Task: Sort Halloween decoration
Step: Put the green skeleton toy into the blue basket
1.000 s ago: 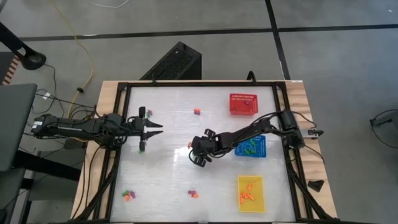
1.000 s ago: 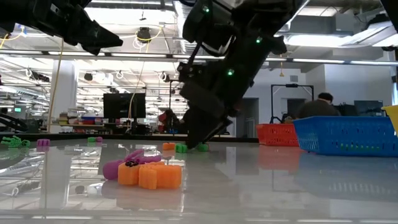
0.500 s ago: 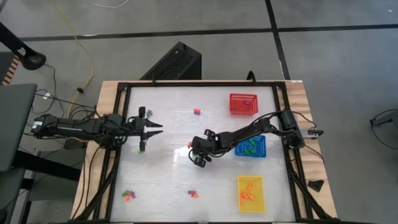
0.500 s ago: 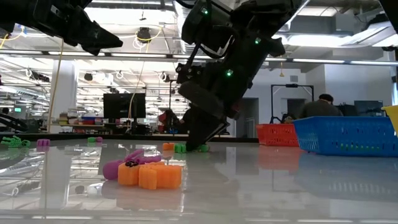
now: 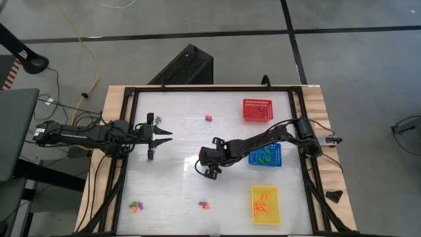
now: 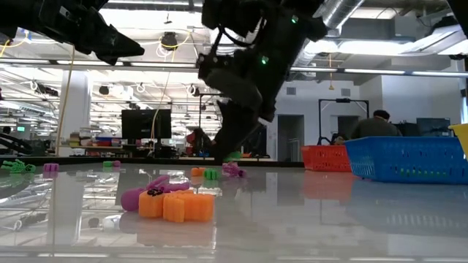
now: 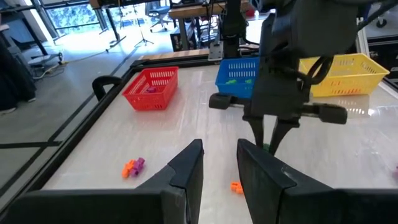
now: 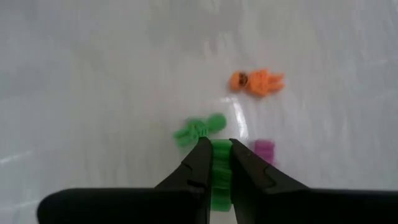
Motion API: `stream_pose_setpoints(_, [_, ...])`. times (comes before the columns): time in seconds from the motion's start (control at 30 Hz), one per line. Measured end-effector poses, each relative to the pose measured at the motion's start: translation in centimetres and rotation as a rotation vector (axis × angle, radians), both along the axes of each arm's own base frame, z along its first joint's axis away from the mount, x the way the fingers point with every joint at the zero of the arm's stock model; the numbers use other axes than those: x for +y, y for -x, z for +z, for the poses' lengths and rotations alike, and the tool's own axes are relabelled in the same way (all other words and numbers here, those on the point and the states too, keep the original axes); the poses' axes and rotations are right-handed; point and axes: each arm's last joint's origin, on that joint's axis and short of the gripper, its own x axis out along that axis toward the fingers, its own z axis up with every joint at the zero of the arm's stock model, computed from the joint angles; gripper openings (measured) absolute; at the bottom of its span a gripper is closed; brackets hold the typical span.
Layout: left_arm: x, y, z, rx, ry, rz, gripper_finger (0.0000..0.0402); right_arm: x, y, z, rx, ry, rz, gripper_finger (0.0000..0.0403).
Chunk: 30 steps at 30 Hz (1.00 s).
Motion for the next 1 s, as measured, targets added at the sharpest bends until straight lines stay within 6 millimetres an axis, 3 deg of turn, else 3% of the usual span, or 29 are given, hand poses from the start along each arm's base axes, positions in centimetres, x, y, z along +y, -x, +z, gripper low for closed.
stream_pose_setpoints(0.43, [0.0, 0.0, 0.0, 0.0, 0.0, -0.001, 0.0088, 1.4, -0.9, 2.6, -0.057, 0.037, 0.089, 0.0062])
stream_pose_setpoints(0.7, [0.0, 0.0, -0.2, 0.022, -0.001, 0.0, 0.0088, 1.5, -0.3, 4.1, -0.04, 0.07, 0.178, 0.0062])
stream_pose_setpoints(0.83, [0.0, 0.0, -0.3, 0.028, 0.0, 0.0, 0.0088, 0.6, 0.9, 6.3, -0.066, 0.082, 0.181, 0.0062])
stream_pose_setpoints(1.0, [0.0, 0.1, -0.4, 0.039, 0.004, 0.0, 0.0088, -1.1, 4.3, 8.1, -0.092, 0.14, 0.121, 0.0063])
